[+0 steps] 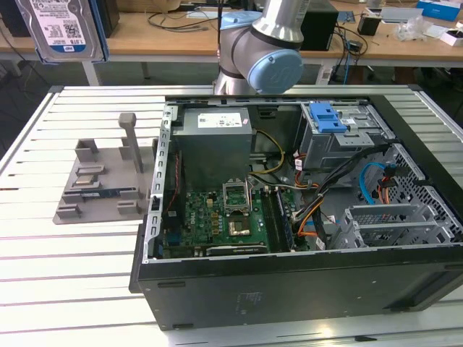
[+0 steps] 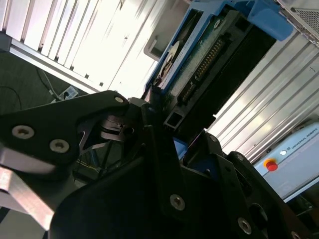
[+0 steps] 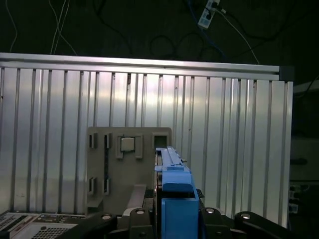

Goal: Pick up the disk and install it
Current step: 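Pick up the disk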

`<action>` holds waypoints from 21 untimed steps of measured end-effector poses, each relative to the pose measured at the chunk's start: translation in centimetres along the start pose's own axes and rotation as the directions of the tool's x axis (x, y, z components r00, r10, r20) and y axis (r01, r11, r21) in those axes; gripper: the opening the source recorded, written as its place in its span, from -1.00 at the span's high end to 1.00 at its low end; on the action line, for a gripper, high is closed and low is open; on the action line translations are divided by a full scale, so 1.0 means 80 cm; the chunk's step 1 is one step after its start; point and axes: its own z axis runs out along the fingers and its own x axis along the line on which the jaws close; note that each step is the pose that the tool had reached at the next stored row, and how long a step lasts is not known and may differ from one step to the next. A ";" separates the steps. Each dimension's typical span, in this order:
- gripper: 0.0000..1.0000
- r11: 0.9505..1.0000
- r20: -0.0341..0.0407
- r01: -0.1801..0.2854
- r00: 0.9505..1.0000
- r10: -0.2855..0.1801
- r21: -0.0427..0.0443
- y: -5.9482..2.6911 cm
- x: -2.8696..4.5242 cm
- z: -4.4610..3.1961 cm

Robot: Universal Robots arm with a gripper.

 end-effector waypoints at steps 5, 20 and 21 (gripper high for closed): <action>0.26 1.000 0.000 0.000 1.000 0.000 0.000 0.000 0.0000 -0.0054; 0.26 1.000 0.000 0.000 1.000 0.000 0.000 -0.028 0.0017 -0.0062; 0.26 1.000 0.000 0.000 1.000 0.000 0.000 -0.031 0.0019 -0.0062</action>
